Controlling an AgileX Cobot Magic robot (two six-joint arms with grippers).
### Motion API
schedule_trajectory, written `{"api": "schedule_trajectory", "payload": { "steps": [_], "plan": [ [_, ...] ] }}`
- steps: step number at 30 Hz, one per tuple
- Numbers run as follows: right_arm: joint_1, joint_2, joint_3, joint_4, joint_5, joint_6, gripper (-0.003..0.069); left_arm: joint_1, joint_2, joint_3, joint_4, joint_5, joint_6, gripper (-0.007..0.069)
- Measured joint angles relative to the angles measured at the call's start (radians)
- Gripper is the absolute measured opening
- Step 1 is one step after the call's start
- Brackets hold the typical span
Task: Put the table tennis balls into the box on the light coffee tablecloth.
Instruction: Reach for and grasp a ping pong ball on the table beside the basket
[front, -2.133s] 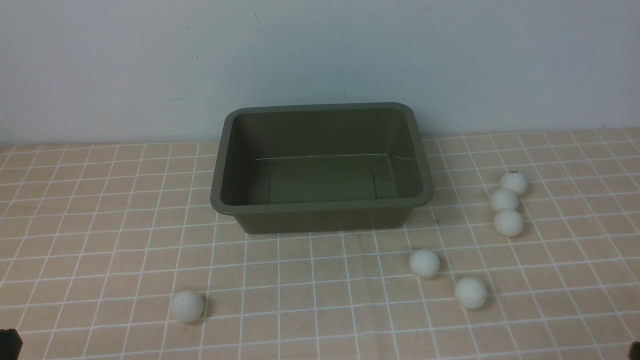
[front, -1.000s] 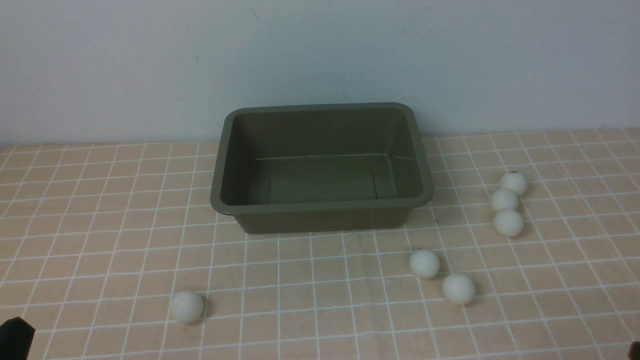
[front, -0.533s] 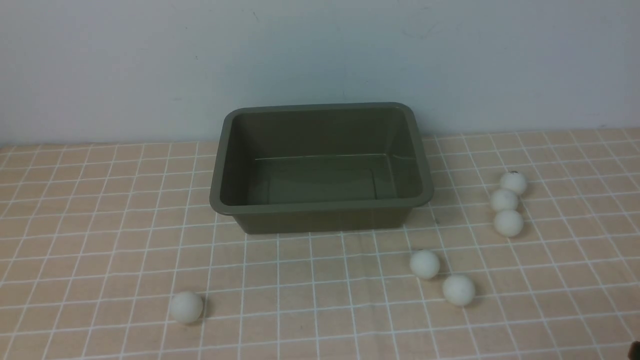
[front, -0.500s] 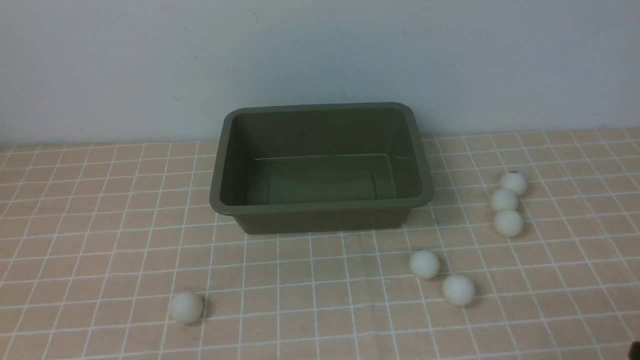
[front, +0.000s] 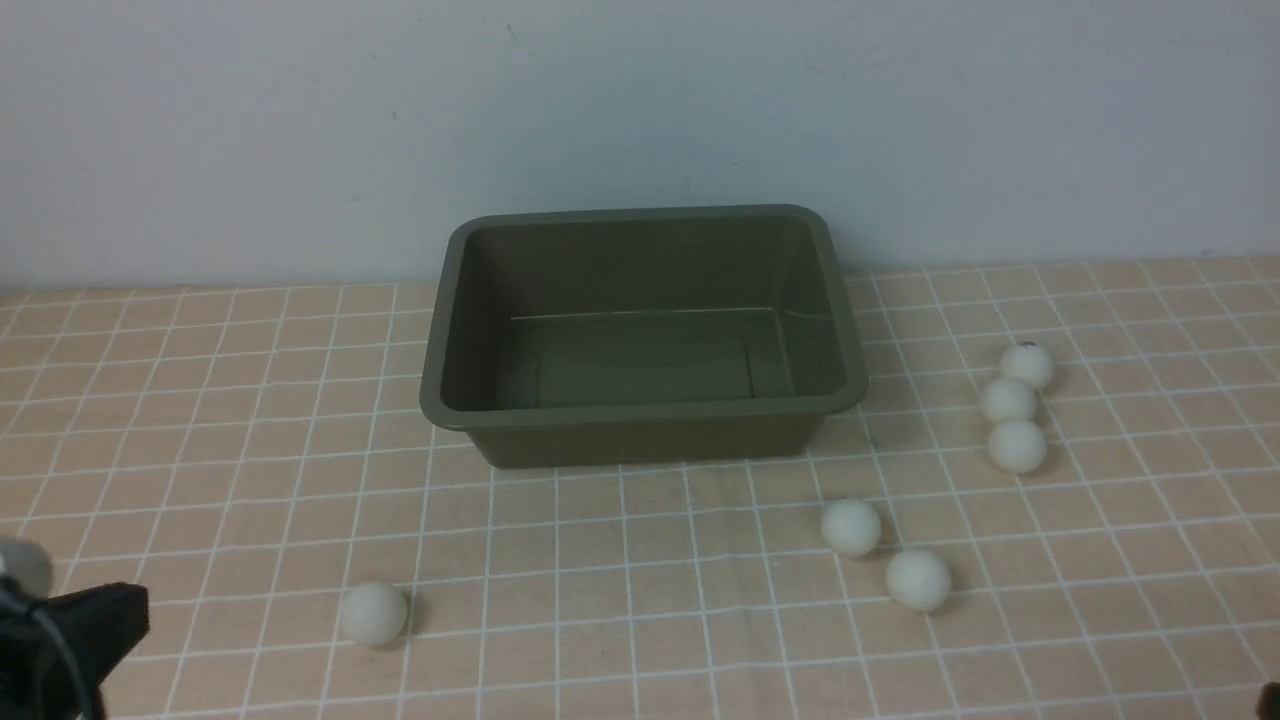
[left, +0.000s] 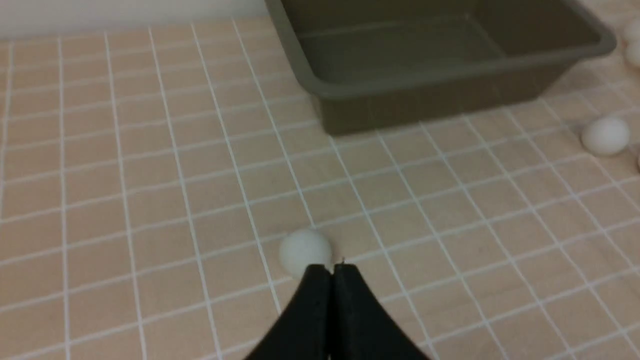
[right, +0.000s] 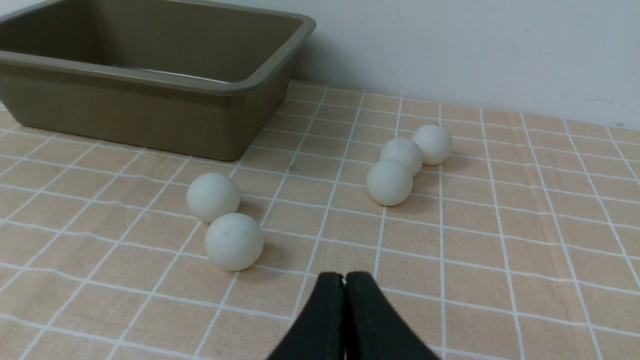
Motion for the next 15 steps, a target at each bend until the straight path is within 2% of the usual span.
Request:
{"api": "schedule_trajectory", "payload": {
  "steps": [6, 9, 12, 15],
  "plan": [
    [0.0, 0.0, 0.0, 0.0, 0.0, 0.0, -0.0018, 0.0, 0.194, -0.036, 0.002, 0.022, 0.014, -0.0069],
    [0.0, 0.0, 0.001, 0.049, -0.015, 0.015, -0.0018, 0.0, 0.26, -0.05, 0.005, 0.052, 0.045, -0.0068],
    [0.0, 0.0, 0.004, 0.311, -0.054, 0.074, -0.0018, -0.032, 0.361, -0.066, 0.012, 0.062, 0.099, -0.0059],
    [0.0, 0.0, 0.006, 0.635, -0.072, 0.136, -0.0018, -0.062, 0.441, -0.082, 0.012, 0.045, 0.127, -0.0036]
  ]
}}
